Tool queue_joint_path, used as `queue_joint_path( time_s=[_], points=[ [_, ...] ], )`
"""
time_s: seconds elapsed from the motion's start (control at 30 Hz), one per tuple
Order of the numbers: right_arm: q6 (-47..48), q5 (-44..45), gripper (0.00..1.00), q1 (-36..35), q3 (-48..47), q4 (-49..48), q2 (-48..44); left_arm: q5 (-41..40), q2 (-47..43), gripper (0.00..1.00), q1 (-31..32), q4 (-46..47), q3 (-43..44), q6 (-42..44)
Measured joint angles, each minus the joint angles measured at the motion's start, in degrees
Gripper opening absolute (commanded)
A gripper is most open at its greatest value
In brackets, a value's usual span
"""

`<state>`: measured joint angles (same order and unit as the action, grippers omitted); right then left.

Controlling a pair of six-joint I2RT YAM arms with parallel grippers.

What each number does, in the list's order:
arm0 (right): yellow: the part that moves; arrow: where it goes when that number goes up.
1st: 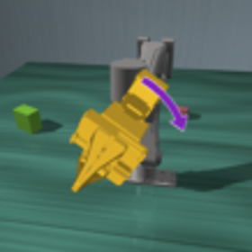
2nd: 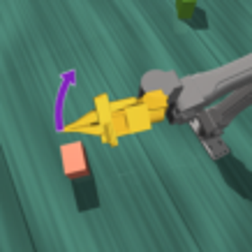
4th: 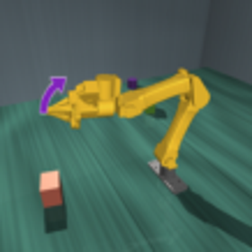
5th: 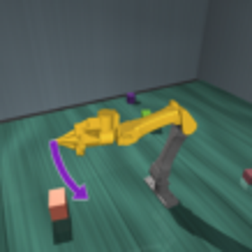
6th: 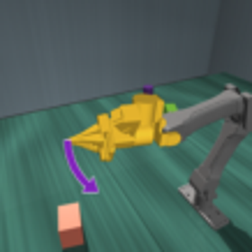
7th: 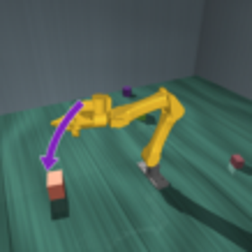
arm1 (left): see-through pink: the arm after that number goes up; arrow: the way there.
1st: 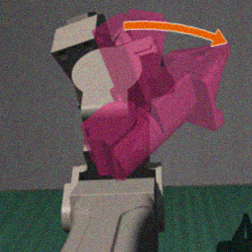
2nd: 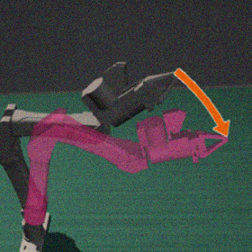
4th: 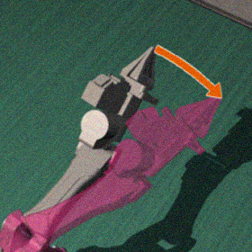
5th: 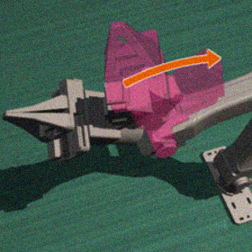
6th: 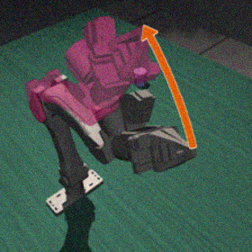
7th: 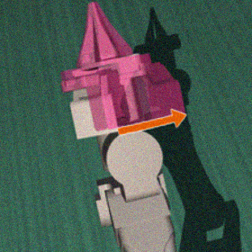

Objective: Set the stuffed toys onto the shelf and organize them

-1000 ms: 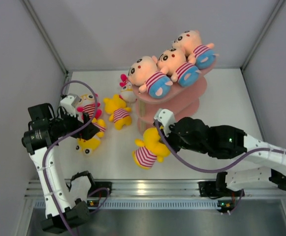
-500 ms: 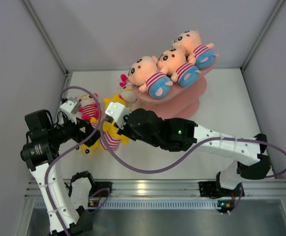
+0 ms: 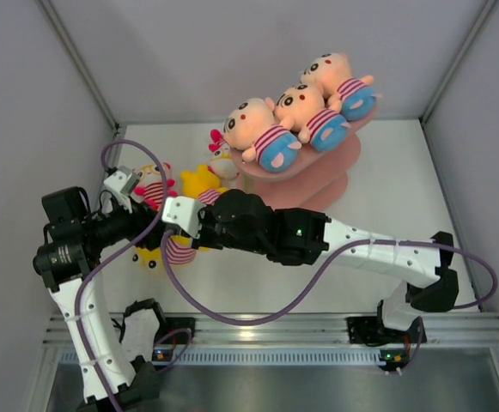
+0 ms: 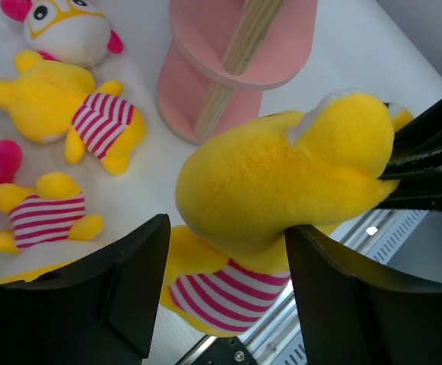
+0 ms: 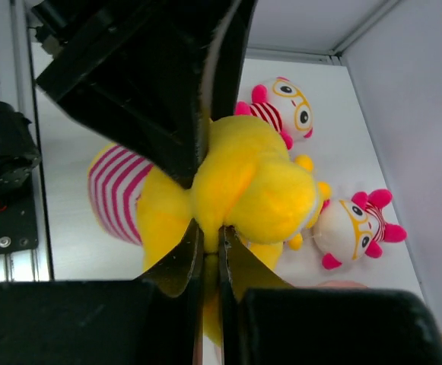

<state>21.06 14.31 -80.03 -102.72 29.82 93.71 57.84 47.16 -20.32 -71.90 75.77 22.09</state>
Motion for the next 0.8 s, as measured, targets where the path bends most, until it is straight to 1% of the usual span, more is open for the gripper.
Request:
queue_joint_path(
  time_s=[0.03,0.07,0.1,0.13,0.17,0.2,0.27,0.3,0.37,0.4,0.5,0.53,0.7,0.8],
  points=[
    [0.44,-1.88,0.01,0.04,0.7,-0.83,-0.57,0.79,0.0,0.49,0.0,-0.46,0.13,-0.15],
    [0.79,-3.26,0.01,0.07,1.22,-1.53,-1.01,1.53,-0.02,0.23,0.15,-0.76,0.31,-0.48],
    [0.98,-4.37,0.02,0.07,1.68,-2.12,-1.31,2.27,-0.07,0.13,0.28,-1.05,0.44,-0.9],
    [1.2,-5.4,0.03,0.11,2.27,-3.08,-1.57,3.28,-0.13,0.01,0.33,-1.55,0.59,-0.83],
    [1.4,-6.32,0.03,0.2,2.86,-3.93,-1.84,3.52,-0.22,0.0,0.42,-1.95,0.76,-1.03],
    [1.49,-7.15,0.06,0.26,3.43,-4.61,-2.1,3.69,-0.31,0.0,0.44,-2.08,0.87,-1.07],
    [1.44,-8.41,0.16,0.31,4.52,-5.73,-2.84,3.96,-0.42,0.0,0.42,-2.38,0.92,-1.03],
    [1.18,-8.9,0.35,0.31,4.98,-6.25,-3.26,4.07,-0.44,0.0,0.44,-2.43,0.92,-1.01],
    [-0.04,-11.21,0.57,0.28,6.56,-8.33,-4.59,3.98,-0.5,0.0,0.37,-2.27,0.9,-0.96],
    [-0.81,-12.72,0.72,0.15,7.63,-9.51,-5.64,4.2,-0.48,0.0,0.31,-1.88,0.9,-1.01],
    [-3.15,-15.98,0.85,-0.63,13.53,-14.38,-10.67,5.84,-0.37,0.0,0.31,-1.7,1.07,-1.62],
    [-3.85,-16.41,0.87,-0.87,16.2,-15.82,-12.72,6.27,-0.26,0.0,0.33,-1.73,1.42,-2.08],
    [-7.13,-16.5,0.92,-1.22,32.5,-21.75,-26.8,11.15,1.16,0.0,0.33,-1.38,6.91,-4.74],
    [-7.91,-14.69,0.93,-1.25,40.89,-25.49,-34.77,16.06,1.7,0.0,0.33,-1.14,11.06,-6.86]
  ],
)
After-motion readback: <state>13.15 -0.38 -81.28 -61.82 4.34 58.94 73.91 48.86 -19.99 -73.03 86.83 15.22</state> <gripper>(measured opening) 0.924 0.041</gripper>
